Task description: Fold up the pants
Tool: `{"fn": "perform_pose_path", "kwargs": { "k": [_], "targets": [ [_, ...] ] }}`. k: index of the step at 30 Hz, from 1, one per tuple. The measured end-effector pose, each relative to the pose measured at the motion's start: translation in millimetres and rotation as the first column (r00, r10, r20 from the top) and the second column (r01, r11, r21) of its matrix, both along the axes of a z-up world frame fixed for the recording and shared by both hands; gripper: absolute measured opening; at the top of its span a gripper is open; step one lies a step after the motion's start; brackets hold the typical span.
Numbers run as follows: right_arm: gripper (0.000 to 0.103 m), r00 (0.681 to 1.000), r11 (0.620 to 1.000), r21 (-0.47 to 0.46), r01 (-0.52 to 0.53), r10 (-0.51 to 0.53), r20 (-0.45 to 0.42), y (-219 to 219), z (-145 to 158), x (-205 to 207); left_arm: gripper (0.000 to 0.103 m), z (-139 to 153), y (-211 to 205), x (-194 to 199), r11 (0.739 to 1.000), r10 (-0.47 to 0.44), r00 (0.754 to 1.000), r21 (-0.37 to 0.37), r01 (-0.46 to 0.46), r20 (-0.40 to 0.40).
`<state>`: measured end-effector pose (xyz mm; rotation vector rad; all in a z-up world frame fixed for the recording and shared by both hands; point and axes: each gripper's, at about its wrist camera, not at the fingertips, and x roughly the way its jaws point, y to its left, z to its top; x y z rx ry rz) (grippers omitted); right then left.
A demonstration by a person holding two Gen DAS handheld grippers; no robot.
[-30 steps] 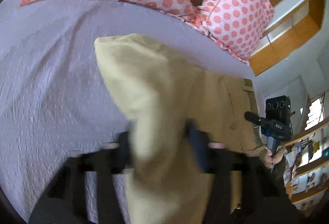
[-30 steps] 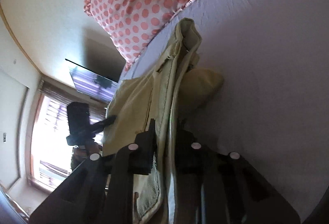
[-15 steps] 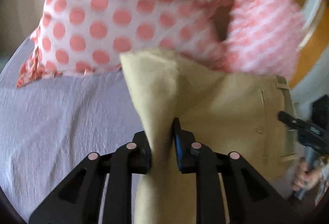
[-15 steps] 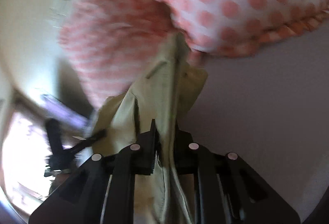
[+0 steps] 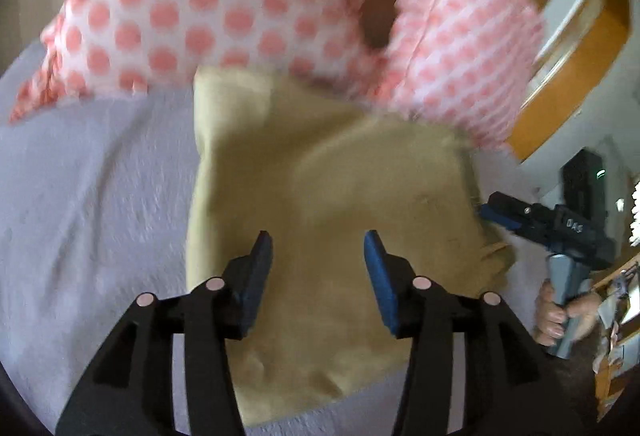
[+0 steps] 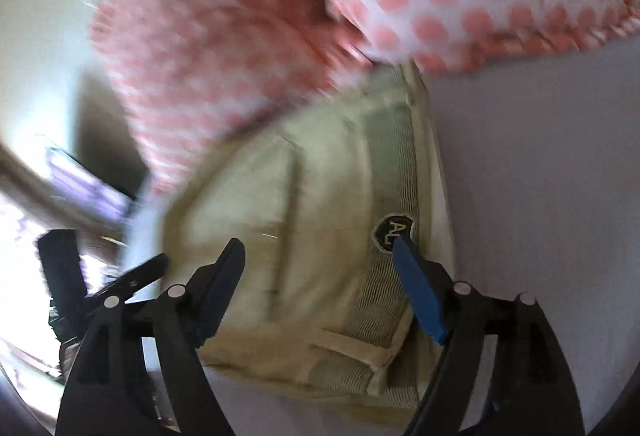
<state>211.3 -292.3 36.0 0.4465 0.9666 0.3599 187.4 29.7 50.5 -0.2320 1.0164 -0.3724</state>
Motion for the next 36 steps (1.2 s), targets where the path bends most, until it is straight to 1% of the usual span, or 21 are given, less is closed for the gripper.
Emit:
{"fn": "perform_pose_path", "kwargs": {
  "k": [1,2,3,4,5,6,7,8,9,10,11,12,14,16,19,21,24,26,27,29,36],
  "targets": [
    [0.080,1.000,1.000,-0.004,0.006,-0.006,0.007,0.1,-2.9,-2.6,0.038,-9.5,-1.6,4.3,1.000,0.020,0.999,0.004,-0.020,-0.030],
    [0.081,1.000,1.000,-0.025,0.017,-0.016,0.016,1.6,0.0,-4.5,0.037,-8.2,0.2,2.6,0.999,0.049,0.999,0.005,-0.049,0.002],
    [0.081,0.999,0.995,-0.091,0.039,-0.038,0.006,3.7,4.5,-8.9,0.039,-5.9,0.2,0.6,0.998,0.060,0.998,0.024,-0.060,0.001],
    [0.081,0.998,0.988,-0.145,0.057,-0.054,0.030,7.0,13.0,-19.3,0.042,-1.0,-0.2,-7.0,0.996,0.070,0.998,0.051,-0.070,0.000],
    [0.083,0.995,0.983,-0.173,0.063,-0.049,0.083,8.6,20.5,-35.0,0.049,4.9,0.3,-17.4,0.995,0.073,0.997,0.059,-0.074,0.019],
    [0.092,0.986,0.980,-0.192,0.060,-0.028,0.163,10.9,31.5,-58.4,0.061,13.4,1.0,-34.6,0.995,0.068,0.996,0.065,-0.073,0.062],
    [0.099,0.975,0.977,-0.206,0.063,-0.016,0.221,10.8,39.1,-78.7,0.068,21.5,1.3,-52.7,0.994,0.064,0.992,0.077,-0.072,0.105],
    [0.102,0.962,0.972,-0.224,0.078,-0.014,0.274,13.5,44.4,-99.4,0.083,24.6,4.9,-71.9,0.993,0.064,0.988,0.092,-0.078,0.142],
    [0.102,0.944,0.964,-0.246,0.104,-0.018,0.329,17.1,46.6,-126.3,0.092,27.8,6.8,-96.5,0.988,0.071,0.980,0.119,-0.094,0.184],
    [0.102,0.936,0.958,-0.263,0.116,-0.016,0.352,22.4,45.1,-145.1,0.096,27.9,8.1,-109.6,0.985,0.077,0.976,0.139,-0.107,0.203],
    [0.102,0.934,0.953,-0.279,0.115,-0.008,0.357,28.3,39.6,-159.3,0.101,26.4,8.7,-125.4,0.980,0.082,0.973,0.160,-0.118,0.217],
    [0.102,0.937,0.949,-0.297,0.108,0.003,0.350,34.8,29.9,-174.4,0.101,21.3,6.7,-144.4,0.974,0.084,0.969,0.185,-0.128,0.231],
    [0.102,0.941,0.944,-0.312,0.104,0.008,0.338,46.3,15.6,-188.4,0.101,12.1,2.8,-161.2,0.970,0.078,0.969,0.208,-0.128,0.234],
    [0.102,0.946,0.936,-0.335,0.113,0.002,0.323,58.2,-2.8,-194.5,0.101,1.7,-2.0,-171.5,0.970,0.070,0.972,0.211,-0.119,0.226],
    [0.102,0.952,0.915,-0.385,0.120,0.005,0.307,75.0,-16.8,-193.1,0.101,-10.6,-5.1,-171.4,0.968,0.069,0.973,0.221,-0.118,0.219],
    [0.102,0.953,0.910,-0.396,0.120,0.006,0.304,81.6,-21.2,-189.0,0.101,-17.2,-7.6,-170.7,0.960,0.064,0.975,0.254,-0.119,0.215],
    [0.102,0.956,0.895,-0.425,0.135,-0.006,0.292,85.1,-26.6,-186.4,0.101,-26.2,-10.3,-170.9,0.952,0.066,0.977,0.280,-0.123,0.203],
    [0.102,0.963,0.892,-0.431,0.135,-0.016,0.270,84.8,-32.6,-183.9,0.101,-28.1,-14.5,-173.9,0.939,0.063,0.973,0.318,-0.134,0.223],
    [0.102,0.959,0.882,-0.448,0.148,-0.017,0.283,85.9,-33.3,-185.6,0.101,-28.4,-15.9,-174.7,0.935,0.062,0.971,0.328,-0.137,0.229],
    [0.102,0.955,0.871,-0.465,0.158,-0.016,0.295,88.2,-35.3,-188.7,0.101,-28.3,-14.7,-177.0,0.936,0.072,0.967,0.319,-0.149,0.243],
    [0.102,0.948,0.872,-0.454,0.182,-0.033,0.317,87.8,-36.9,-193.0,0.101,-28.1,-14.0,-177.5,0.934,0.086,0.961,0.315,-0.169,0.262]
  ]
}}
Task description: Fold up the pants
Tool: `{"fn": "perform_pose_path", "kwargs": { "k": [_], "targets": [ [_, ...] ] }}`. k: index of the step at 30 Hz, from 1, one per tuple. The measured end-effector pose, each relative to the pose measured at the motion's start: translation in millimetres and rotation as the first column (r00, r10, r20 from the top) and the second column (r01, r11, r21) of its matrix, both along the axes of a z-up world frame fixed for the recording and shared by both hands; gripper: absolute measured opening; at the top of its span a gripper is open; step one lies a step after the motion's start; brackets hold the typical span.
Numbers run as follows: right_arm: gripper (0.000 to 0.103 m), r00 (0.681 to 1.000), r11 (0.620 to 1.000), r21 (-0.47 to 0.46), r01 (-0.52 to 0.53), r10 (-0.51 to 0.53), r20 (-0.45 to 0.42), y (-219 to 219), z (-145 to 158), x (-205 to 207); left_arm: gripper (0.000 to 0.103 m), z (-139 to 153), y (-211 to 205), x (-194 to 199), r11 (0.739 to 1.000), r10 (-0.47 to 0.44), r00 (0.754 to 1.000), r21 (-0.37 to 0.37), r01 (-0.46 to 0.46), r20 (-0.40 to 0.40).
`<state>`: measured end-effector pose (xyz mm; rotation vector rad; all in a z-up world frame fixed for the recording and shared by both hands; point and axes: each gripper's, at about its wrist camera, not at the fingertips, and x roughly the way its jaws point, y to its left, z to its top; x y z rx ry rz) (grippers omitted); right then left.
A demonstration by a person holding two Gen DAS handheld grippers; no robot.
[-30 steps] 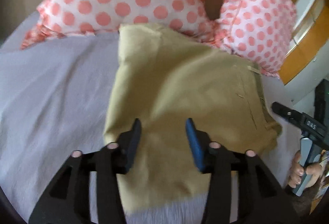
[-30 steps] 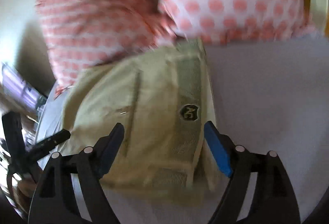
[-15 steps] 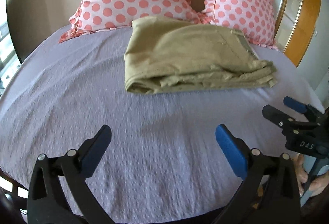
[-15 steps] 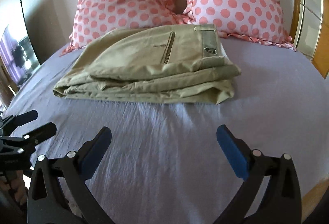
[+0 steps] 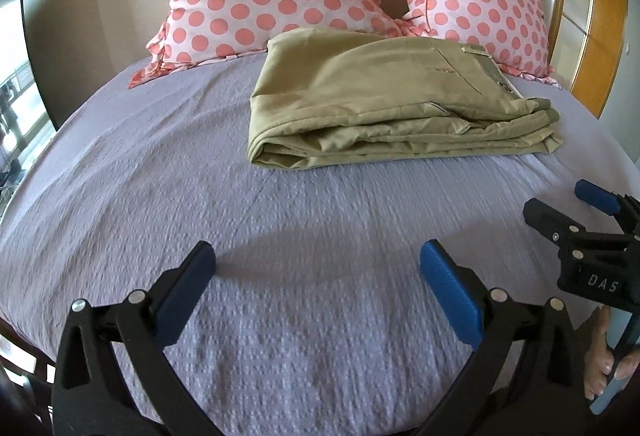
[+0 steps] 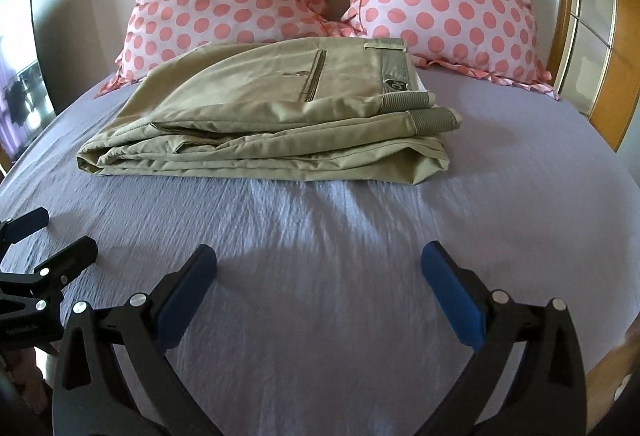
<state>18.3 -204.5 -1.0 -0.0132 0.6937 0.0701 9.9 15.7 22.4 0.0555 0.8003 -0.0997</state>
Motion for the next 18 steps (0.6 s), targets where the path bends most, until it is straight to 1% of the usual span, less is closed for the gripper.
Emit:
{"fn": "perform_pose_path", "kwargs": {
  "k": [18],
  "targets": [
    [0.102,1.000,1.000,-0.003,0.002,-0.002,-0.019,-0.3,1.5,1.8,0.101,-0.7,-1.1,-0.6,1.000,0.005,1.000,-0.002,-0.005,0.001]
  ]
}}
